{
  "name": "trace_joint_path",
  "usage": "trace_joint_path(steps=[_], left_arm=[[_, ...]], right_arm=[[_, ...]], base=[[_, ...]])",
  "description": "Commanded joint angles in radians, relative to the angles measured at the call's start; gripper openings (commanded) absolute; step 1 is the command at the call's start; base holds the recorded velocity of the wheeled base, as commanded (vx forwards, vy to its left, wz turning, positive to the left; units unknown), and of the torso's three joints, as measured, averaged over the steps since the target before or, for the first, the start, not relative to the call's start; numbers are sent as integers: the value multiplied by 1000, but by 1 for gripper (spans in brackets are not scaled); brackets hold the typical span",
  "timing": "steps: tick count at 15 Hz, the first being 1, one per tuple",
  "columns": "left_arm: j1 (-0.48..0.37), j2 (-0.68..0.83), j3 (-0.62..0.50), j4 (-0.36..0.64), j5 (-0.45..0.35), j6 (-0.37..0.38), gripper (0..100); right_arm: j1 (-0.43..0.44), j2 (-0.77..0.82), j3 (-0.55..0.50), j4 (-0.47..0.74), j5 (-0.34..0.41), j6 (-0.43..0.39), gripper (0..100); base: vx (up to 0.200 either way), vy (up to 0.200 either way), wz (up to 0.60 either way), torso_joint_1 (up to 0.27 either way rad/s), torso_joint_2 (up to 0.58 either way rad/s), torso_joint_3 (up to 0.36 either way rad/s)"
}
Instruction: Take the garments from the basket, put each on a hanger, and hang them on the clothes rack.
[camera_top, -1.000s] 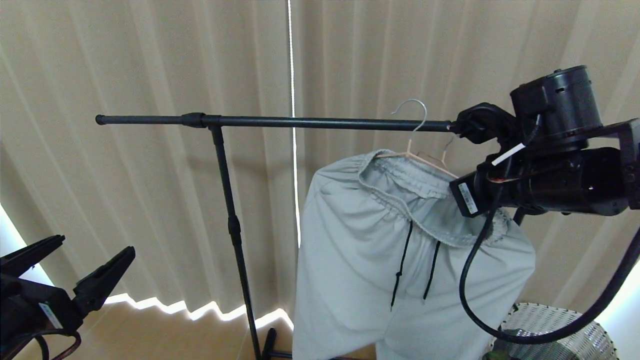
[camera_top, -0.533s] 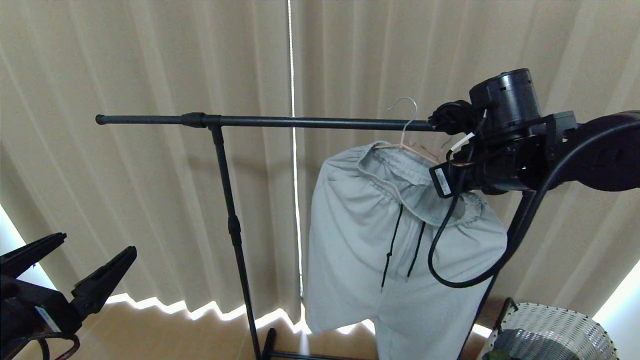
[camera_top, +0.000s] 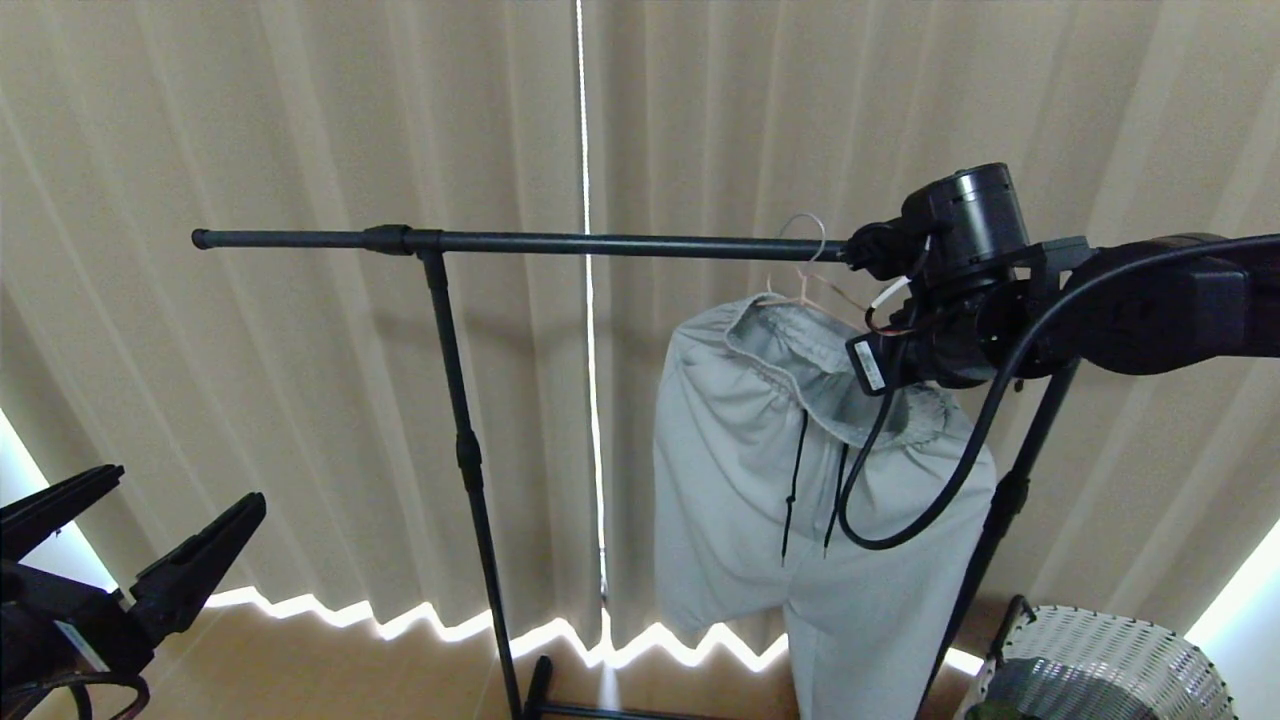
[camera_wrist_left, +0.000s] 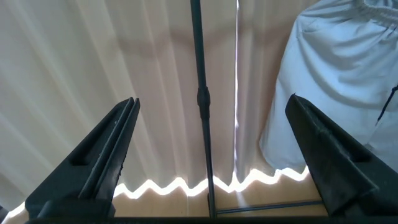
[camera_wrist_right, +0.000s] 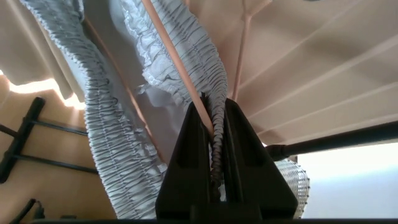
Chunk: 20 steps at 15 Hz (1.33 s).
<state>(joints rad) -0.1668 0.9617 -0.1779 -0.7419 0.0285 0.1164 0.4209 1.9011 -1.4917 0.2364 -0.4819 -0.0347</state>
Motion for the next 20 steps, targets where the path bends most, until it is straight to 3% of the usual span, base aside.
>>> trace_joint_path(steps=[1, 11, 20], left_arm=[[0, 0, 0, -1, 1, 0, 100], [0, 0, 1, 1, 1, 0, 100], [1, 2, 5, 1, 1, 0, 100]], right_arm=[[-1, 24, -13, -2, 0, -1, 0], [12, 30, -10, -2, -1, 1, 0], [96, 50, -56, -15, 0, -1, 0]], base=[[0, 0, 0, 0, 0, 0], [0, 0, 0, 0, 0, 0], [0, 0, 0, 0, 0, 0]])
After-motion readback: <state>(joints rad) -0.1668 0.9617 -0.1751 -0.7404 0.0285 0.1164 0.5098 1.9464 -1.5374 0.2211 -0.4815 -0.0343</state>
